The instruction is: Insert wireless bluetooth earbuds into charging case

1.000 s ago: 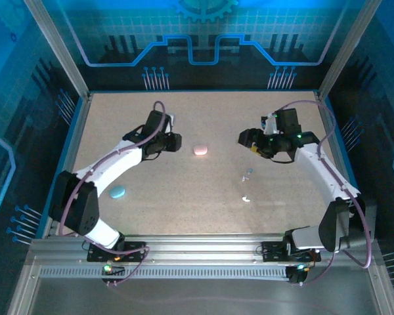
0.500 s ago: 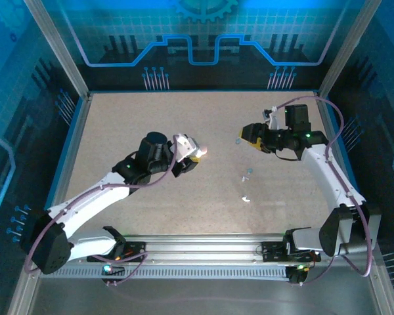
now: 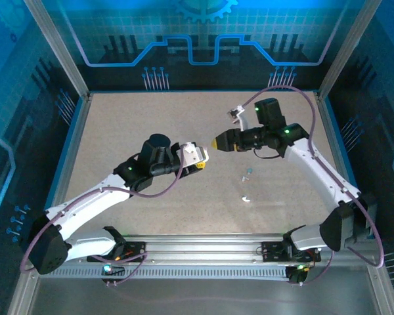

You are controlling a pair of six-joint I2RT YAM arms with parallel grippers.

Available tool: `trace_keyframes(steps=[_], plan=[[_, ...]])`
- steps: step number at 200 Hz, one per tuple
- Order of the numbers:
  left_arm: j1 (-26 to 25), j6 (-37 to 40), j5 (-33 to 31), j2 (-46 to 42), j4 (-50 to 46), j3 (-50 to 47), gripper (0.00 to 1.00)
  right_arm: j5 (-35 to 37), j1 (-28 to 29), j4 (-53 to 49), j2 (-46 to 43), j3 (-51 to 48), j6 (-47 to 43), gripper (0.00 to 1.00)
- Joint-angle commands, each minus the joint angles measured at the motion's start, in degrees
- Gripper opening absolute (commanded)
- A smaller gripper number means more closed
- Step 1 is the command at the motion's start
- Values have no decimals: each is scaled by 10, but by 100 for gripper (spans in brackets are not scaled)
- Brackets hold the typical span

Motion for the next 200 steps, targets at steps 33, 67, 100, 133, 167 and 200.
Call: trace_keyframes(steps=[33, 67, 100, 133, 167, 200], plan=[[-6, 10, 12, 0, 12, 23, 45, -3, 45, -33, 41, 38, -38, 57], [-6, 9, 12, 0, 9, 25, 46, 10, 58, -49, 62, 56, -48, 53], [-6, 7, 14, 0, 7, 28, 46, 28, 68, -59, 83, 70, -54, 47], [-6, 6, 13, 0, 3, 31, 46, 38, 79, -68, 98, 84, -63, 37], [-6, 6, 8, -2, 8, 27, 51, 45, 77, -60, 89, 80, -66, 21], [-3, -14, 0, -10, 31, 12, 67, 12, 57, -8, 67, 48, -46, 15]])
